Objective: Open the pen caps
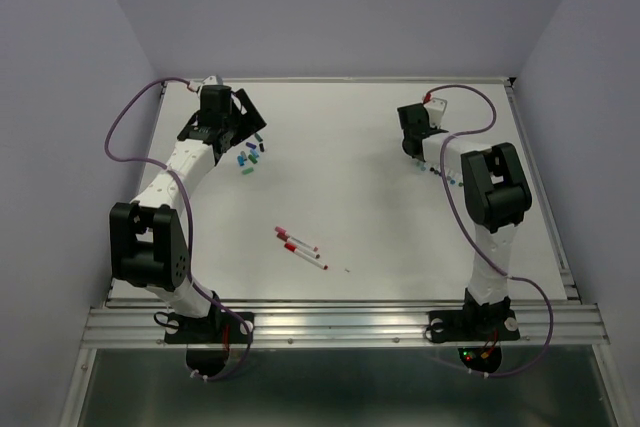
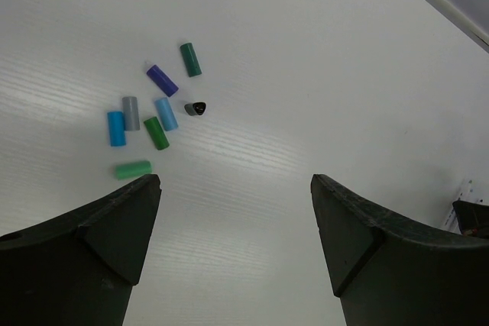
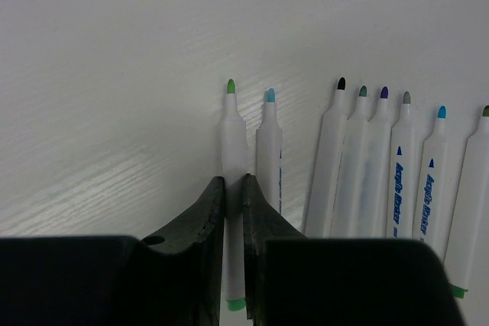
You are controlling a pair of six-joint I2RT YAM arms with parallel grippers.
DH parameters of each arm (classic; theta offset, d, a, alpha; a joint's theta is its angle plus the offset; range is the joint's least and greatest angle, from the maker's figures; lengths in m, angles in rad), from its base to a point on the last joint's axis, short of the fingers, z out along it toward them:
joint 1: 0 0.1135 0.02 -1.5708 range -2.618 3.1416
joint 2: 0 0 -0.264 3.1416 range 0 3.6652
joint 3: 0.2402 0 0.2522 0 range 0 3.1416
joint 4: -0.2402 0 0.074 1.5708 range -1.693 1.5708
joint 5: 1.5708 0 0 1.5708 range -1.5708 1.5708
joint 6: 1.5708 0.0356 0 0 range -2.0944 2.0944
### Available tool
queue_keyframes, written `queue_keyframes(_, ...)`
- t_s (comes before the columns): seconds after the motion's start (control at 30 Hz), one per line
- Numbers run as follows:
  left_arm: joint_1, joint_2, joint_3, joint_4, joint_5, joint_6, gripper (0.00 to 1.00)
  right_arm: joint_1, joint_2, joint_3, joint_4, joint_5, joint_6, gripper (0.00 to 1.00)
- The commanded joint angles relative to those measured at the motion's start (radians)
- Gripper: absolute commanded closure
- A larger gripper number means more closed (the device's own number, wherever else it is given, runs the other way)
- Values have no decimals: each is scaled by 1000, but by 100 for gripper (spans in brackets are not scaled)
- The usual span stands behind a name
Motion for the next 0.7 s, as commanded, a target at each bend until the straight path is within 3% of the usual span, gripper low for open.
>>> queue_keyframes(0.0, -3, -33, -8, 17, -2, 19, 8, -16, -11, -2, 5, 16, 15, 94)
queue_keyframes(0.23, -3, -38, -5, 15, -2, 19, 8, -16, -22, -14, -6, 36, 20, 90)
queue_keyframes(0.43, -3, -44, -5, 13, -5, 21, 8, -16, -28, -13, -10, 28, 28, 79)
queue_keyframes(0.47, -3, -44, -5, 13, -4, 21, 8, -16, -28, -10, -15, 31, 31, 72)
queue_keyframes(0.6, -3, -50, -6, 12, -7, 21, 8, -16, -42, -5, -24, 27, 31, 71)
queue_keyframes(0.67, -3, -53, -5, 10, -7, 21, 8, -16, -56, -4, -24, 25, 26, 65)
